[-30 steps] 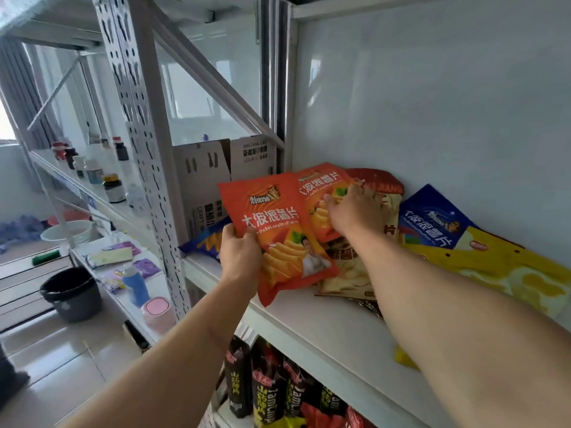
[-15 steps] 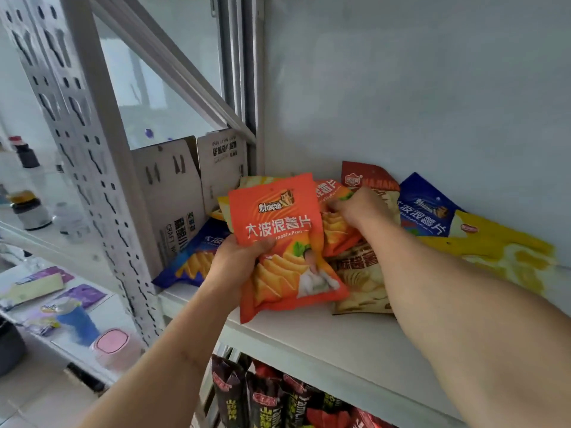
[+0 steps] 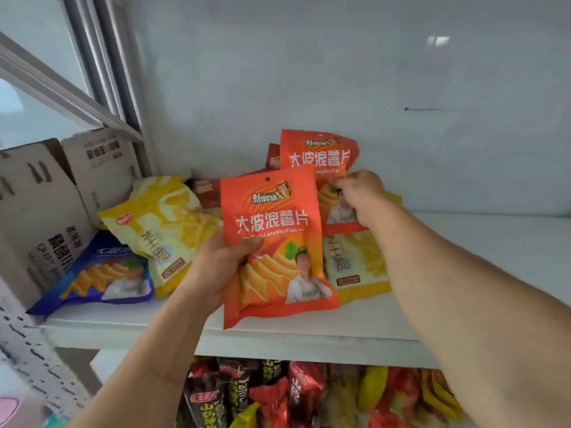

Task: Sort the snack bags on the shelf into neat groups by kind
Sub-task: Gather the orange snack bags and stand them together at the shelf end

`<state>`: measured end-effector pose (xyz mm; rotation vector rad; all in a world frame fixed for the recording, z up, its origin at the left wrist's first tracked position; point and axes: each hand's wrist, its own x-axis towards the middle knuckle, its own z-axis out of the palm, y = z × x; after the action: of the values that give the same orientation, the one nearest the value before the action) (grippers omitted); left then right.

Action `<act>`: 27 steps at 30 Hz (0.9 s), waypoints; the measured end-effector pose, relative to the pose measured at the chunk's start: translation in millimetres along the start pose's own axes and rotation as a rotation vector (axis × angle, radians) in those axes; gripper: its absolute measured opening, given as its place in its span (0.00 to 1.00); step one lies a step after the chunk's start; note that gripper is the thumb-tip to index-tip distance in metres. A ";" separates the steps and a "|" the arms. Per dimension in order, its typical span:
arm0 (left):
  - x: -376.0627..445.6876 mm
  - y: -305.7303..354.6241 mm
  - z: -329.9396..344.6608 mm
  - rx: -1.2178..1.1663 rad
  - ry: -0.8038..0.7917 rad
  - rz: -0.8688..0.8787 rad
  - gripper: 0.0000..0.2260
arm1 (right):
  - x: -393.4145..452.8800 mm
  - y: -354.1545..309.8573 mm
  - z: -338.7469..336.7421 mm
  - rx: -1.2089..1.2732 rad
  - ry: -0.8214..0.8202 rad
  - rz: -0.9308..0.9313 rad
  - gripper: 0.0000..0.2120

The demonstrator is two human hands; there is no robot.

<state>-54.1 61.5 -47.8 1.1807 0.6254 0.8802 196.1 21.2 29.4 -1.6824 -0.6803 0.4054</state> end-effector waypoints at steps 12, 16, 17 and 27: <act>-35.0 -75.4 200.4 0.010 -0.254 -0.152 0.15 | -19.0 87.7 -240.7 0.128 0.195 0.143 0.16; -46.2 -102.5 265.0 -0.003 -0.311 -0.161 0.15 | -25.6 114.8 -314.3 0.152 0.253 0.143 0.10; -49.4 -109.4 282.1 -0.005 -0.329 -0.161 0.14 | -25.4 122.1 -332.8 0.167 0.266 0.141 0.08; -43.7 -154.6 444.2 0.006 -0.440 -0.217 0.11 | 2.5 185.6 -495.8 0.193 0.426 0.174 0.07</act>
<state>321.0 -224.6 -71.8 1.2357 0.3855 0.4145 537.7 -377.4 -39.4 -1.5788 -0.1764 0.2143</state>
